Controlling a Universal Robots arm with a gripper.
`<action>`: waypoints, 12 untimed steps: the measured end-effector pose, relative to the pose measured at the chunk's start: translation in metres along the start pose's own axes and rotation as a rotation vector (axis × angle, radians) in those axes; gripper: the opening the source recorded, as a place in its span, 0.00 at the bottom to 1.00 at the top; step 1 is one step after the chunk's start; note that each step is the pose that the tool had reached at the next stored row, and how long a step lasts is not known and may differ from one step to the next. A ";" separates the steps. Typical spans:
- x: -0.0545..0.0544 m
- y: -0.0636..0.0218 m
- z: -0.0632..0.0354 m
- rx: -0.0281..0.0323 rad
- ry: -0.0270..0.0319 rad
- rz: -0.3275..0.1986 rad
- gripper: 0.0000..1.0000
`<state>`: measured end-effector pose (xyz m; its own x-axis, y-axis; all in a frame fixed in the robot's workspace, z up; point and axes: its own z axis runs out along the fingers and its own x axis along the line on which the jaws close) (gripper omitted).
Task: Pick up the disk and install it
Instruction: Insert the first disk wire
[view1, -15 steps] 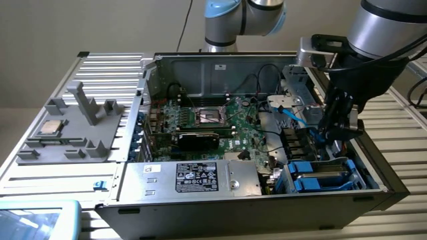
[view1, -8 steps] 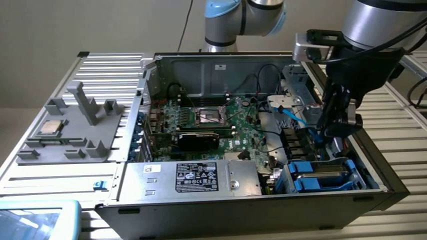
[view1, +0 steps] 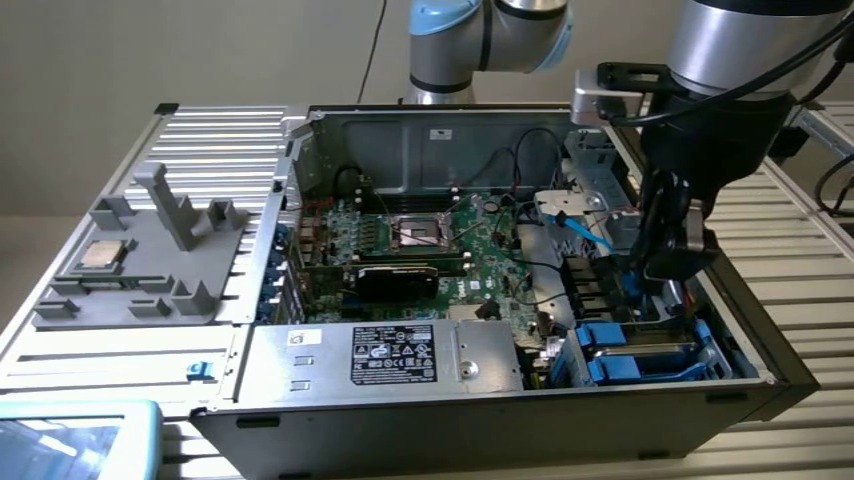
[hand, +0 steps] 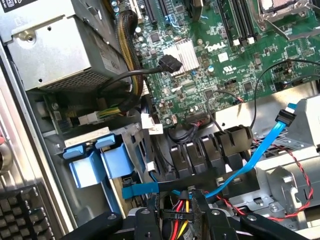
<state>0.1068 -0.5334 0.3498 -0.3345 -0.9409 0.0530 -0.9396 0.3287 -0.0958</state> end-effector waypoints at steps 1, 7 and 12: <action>0.000 0.0001 0.0003 0.0007 0.0002 0.002 0.36; 0.000 0.0012 0.0042 0.0069 0.0122 0.019 0.36; -0.001 0.0017 0.0049 0.0164 0.0358 0.025 0.36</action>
<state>0.1058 -0.5324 0.3447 -0.3608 -0.9287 0.0859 -0.9296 0.3507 -0.1138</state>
